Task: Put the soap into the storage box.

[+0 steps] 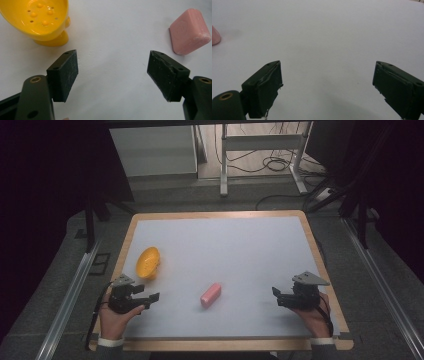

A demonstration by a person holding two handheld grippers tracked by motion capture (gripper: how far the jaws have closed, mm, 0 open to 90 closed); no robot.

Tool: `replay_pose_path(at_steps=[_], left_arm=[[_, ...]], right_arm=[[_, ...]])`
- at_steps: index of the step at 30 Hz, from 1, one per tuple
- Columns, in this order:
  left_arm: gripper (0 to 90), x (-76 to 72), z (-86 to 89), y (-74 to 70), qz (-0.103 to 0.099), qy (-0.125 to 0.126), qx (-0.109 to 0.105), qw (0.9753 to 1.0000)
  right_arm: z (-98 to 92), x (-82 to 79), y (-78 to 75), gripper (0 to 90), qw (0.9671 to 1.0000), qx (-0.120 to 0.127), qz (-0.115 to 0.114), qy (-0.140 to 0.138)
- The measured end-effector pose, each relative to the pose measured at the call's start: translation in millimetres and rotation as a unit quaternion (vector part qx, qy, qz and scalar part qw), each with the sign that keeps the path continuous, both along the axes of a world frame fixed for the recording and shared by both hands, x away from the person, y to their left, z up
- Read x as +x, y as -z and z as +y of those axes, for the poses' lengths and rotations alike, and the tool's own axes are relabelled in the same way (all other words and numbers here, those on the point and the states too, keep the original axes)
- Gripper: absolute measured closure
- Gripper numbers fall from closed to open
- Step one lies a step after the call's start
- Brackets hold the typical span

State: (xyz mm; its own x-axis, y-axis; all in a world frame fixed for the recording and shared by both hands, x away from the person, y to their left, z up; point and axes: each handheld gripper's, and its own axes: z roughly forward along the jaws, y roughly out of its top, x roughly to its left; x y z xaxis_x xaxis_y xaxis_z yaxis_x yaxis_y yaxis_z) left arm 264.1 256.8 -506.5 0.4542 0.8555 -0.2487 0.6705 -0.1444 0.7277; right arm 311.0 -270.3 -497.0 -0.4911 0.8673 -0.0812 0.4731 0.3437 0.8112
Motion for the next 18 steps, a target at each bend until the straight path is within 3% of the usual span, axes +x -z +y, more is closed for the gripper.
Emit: replay_pose_path(at_steps=[18], left_arm=[[25.8,-1.8,-0.7,-3.0,0.0,0.005,0.006,1.0]], right_arm=[[-2.8,-3.7,0.7,9.4,0.9998,-0.019,-0.004,-0.007]])
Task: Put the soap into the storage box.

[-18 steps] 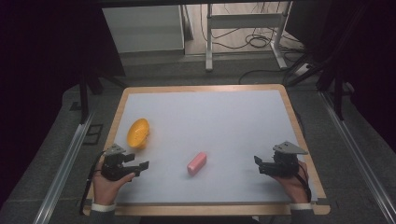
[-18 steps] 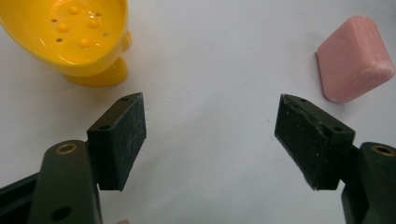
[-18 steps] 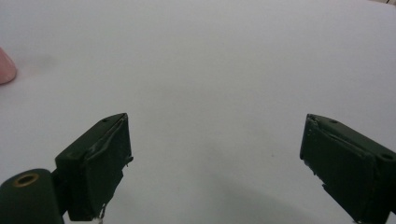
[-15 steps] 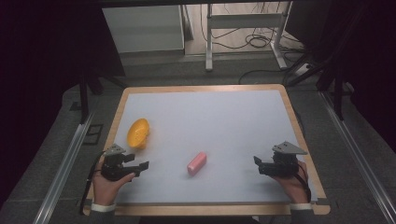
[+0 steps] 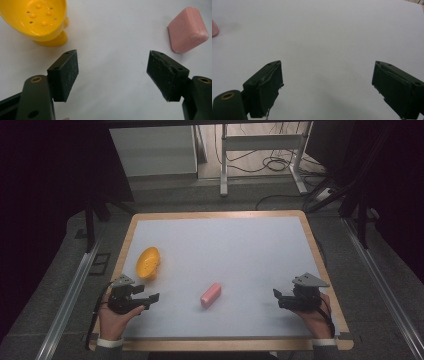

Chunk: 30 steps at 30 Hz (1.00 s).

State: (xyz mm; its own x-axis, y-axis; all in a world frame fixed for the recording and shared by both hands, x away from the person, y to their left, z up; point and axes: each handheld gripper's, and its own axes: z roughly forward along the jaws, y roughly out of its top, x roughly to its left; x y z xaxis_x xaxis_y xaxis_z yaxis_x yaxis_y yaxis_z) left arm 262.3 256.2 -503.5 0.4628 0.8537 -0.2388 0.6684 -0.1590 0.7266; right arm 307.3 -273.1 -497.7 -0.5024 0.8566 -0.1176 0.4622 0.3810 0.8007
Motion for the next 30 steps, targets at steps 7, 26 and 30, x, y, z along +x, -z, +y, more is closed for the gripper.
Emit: replay_pose_path(at_steps=[7,26,30], left_arm=[[26.4,-1.7,-0.6,-4.7,0.002,-0.003,-0.002,1.0],[25.4,4.3,-14.0,-23.3,0.015,0.002,0.005,0.9999],[24.1,7.0,-19.6,-28.8,0.011,0.009,0.008,0.9999]], right_arm=[[-2.6,-0.4,-0.3,9.4,1.0,0.004,-0.001,-0.001],[-5.4,-0.8,-4.2,9.4,0.9998,0.017,-0.002,-0.013],[-8.0,-1.1,-3.4,9.4,0.9998,0.017,0.001,-0.008]])
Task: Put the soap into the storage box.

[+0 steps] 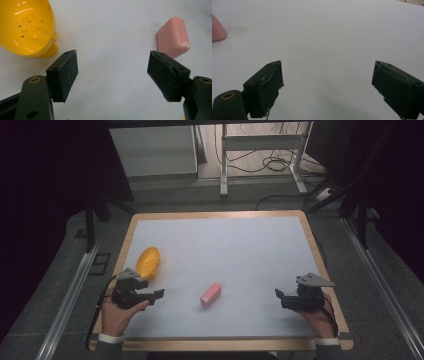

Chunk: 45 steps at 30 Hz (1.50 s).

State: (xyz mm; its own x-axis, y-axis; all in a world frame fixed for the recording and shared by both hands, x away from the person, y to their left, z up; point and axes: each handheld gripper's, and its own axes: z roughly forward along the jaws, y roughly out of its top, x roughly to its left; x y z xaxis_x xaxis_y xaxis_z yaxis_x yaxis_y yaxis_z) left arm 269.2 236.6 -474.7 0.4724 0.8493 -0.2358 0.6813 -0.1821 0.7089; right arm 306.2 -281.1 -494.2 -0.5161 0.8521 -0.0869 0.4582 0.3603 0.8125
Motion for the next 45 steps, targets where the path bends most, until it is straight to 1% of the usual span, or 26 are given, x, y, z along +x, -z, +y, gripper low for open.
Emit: replay_pose_path(at_steps=[2,9,16,19,21,24,28,33,34,36,38,41,43,45], left_arm=[[23.1,2.7,-4.2,-3.3,-0.001,0.003,-0.001,1.0],[22.0,6.9,-10.2,-7.7,-0.003,0.007,0.001,1.0],[21.7,11.1,-18.4,-12.8,-0.005,0.017,0.009,0.9998],[22.4,12.0,-21.6,-15.1,-0.013,0.013,0.011,0.9998],[22.6,12.5,-23.1,-17.0,-0.017,0.008,0.007,0.9998],[22.7,13.9,-25.8,-19.8,-0.019,0.01,0.012,0.9997],[22.7,15.2,-30.9,-22.9,-0.019,0.018,0.016,0.9995],[22.6,18.1,-37.4,-23.5,-0.015,0.03,0.023,0.9992],[22.6,18.5,-38.8,-23.6,-0.014,0.028,0.023,0.9992],[22.6,19.9,-40.1,-23.5,-0.012,0.03,0.017,0.9993],[22.6,20.7,-42.2,-23.2,-0.011,0.031,0.025,0.9991],[22.6,21.7,-46.2,-23.7,-0.011,0.039,0.029,0.9988],[22.6,22.3,-49.0,-24.3,-0.011,0.039,0.029,0.9988],[22.7,23.1,-51.7,-24.8,-0.012,0.044,0.032,0.9984]], right_arm=[[-1.3,-0.1,0.4,9.5,1.0,0.001,0.001,0.004],[-5.3,-1.0,-0.5,9.7,0.9998,0.003,-0.004,0.018],[-6.7,-1.3,-0.5,9.7,0.9998,0.006,-0.004,0.018],[-6.1,-1.4,-0.2,9.7,0.9998,0.005,-0.001,0.018],[-6.7,-1.1,-0.8,9.7,0.9996,0.007,0.0,0.026],[-8.1,-1.1,-1.4,9.7,0.9995,0.011,0.0,0.03],[-10.6,-1.3,-1.7,9.7,0.9993,0.012,-0.001,0.035],[-9.9,-1.6,-1.6,9.7,0.9994,0.011,0.0,0.033],[-9.8,-1.6,-1.5,9.7,0.9994,0.011,0.0,0.033],[-9.6,-1.5,-1.3,9.7,0.9994,0.009,0.0,0.032],[-9.8,-1.5,-1.2,9.7,0.9994,0.009,0.0,0.032],[-10.1,-1.5,-1.0,9.7,0.9994,0.008,0.001,0.033],[-10.0,-1.3,-0.6,9.7,0.9994,0.007,0.001,0.033],[-9.9,-1.2,-0.2,9.7,0.9994,0.006,0.002,0.033]])
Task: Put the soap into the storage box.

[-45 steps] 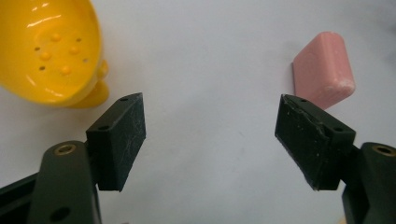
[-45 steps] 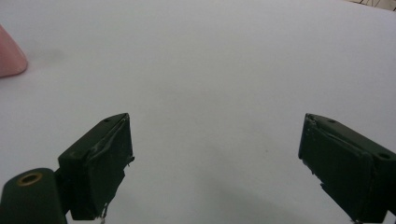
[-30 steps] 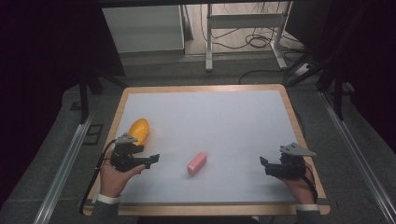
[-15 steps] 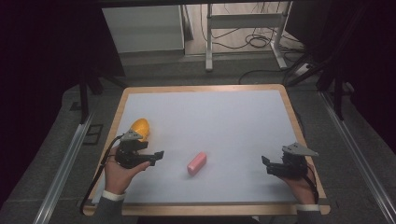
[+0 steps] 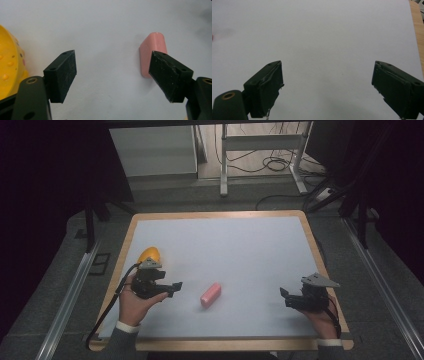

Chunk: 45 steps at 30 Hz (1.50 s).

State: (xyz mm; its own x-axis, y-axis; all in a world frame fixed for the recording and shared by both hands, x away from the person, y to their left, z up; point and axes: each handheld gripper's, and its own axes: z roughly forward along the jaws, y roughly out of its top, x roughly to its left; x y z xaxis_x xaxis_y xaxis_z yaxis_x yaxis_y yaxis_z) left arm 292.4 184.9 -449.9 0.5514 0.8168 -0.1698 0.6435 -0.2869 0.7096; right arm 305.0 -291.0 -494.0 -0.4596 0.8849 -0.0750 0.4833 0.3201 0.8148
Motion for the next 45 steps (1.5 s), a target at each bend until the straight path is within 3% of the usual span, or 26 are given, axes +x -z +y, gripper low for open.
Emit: replay_pose_path(at_steps=[12,16,18,27,45], left_arm=[[22.9,0.8,-17.4,-1.5,0.0,0.015,0.013,0.9998],[23.4,3.3,-25.7,1.2,0.006,0.024,0.002,0.9997],[23.4,4.7,-31.0,2.6,0.008,0.027,0.011,0.9995],[23.5,7.5,-49.1,3.8,0.01,0.046,0.009,0.9989],[23.5,9.5,-78.7,19.4,0.03,0.074,0.01,0.9967]], right_arm=[[-0.7,-0.7,-0.1,9.7,1.0,-0.003,-0.001,0.003],[-0.4,-0.6,0.2,9.7,1.0,-0.002,0.0,0.004],[-0.4,-0.4,0.7,9.7,1.0,-0.003,0.0,0.003],[-0.7,0.0,2.4,9.7,1.0,-0.007,0.004,0.004],[0.0,0.9,5.3,9.7,0.9999,-0.011,0.008,0.007]])
